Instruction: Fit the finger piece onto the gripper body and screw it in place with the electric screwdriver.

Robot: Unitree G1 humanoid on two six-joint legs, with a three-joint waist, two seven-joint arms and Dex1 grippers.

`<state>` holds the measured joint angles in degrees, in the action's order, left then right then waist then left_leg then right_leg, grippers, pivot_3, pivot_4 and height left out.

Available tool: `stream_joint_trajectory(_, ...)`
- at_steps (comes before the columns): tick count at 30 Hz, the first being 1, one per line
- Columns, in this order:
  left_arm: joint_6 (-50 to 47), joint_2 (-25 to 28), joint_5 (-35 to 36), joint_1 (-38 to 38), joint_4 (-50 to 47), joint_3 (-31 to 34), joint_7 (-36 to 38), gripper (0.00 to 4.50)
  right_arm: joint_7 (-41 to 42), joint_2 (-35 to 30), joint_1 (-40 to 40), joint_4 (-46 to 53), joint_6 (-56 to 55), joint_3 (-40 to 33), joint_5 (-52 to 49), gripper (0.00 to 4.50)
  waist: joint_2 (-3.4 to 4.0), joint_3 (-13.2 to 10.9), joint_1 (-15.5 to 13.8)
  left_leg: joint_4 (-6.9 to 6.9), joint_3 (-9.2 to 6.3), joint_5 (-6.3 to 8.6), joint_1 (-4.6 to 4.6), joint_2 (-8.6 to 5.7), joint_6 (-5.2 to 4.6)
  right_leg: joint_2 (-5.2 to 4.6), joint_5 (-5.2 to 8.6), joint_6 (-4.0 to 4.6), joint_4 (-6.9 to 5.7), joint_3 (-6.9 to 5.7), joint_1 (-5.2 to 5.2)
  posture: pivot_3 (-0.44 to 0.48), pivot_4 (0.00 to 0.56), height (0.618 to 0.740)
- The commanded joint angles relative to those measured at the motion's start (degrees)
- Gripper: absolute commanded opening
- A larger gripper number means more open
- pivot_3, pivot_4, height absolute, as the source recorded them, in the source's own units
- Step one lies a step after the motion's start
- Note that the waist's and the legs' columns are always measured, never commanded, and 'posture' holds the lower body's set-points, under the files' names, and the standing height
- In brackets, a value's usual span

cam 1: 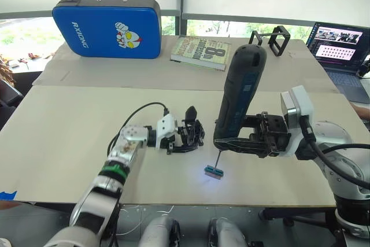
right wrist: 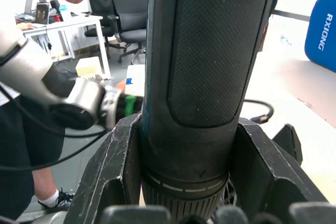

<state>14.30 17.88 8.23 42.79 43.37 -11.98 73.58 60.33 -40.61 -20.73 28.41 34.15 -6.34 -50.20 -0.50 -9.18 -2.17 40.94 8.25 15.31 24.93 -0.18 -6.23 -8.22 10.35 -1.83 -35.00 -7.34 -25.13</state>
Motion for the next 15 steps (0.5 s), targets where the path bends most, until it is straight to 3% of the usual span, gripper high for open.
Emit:
stream_joint_trajectory(1,7.5,-1.5,-1.6,6.8,10.0,0.5,3.0,2.39,-1.5,-0.5,0.4,3.9,-1.0,-3.3,-2.1,1.94,-0.01,0.0,0.1,0.01,0.00,0.00,0.00,-0.02,-0.01,0.00,-0.01,-0.02,0.00,0.02,0.00,0.000,0.150,0.740)
stream_joint_trajectory(8,9.8,-4.1,-4.1,11.8,21.1,1.7,2.5,2.39,-3.4,-1.0,1.9,5.5,-0.6,-4.1,-3.0,1.94,-0.03,0.0,0.1,0.00,-0.01,-0.05,0.03,0.00,-0.15,0.02,-0.01,-0.03,0.02,0.06,-0.04,0.000,0.150,0.740)
stream_joint_trajectory(10,9.5,-4.0,-4.6,11.9,22.2,2.0,2.4,3.43,-3.7,-1.0,1.8,5.6,-0.6,-4.0,-3.1,1.94,-0.03,0.0,0.2,0.01,-0.01,-0.05,0.03,0.00,-0.15,0.01,-0.02,-0.03,0.01,0.06,-0.04,0.000,0.150,0.740)
stream_joint_trajectory(13,8.4,-2.8,-4.4,11.1,21.7,2.7,3.0,4.47,-4.0,-0.9,1.5,5.5,-0.6,-3.8,-3.2,1.94,-0.03,0.0,0.3,0.03,-0.01,-0.02,0.03,0.00,-0.20,-0.02,-0.04,-0.04,-0.01,0.08,-0.03,0.000,0.150,0.740)
stream_joint_trajectory(15,8.0,-1.6,-4.2,10.0,20.2,3.3,2.8,4.50,-3.9,-0.9,1.3,5.2,-0.7,-3.6,-3.1,1.94,-0.03,0.0,0.5,0.04,-0.02,-0.02,0.03,0.00,-0.20,-0.08,-0.04,-0.03,-0.02,0.08,-0.04,0.000,0.150,0.740)
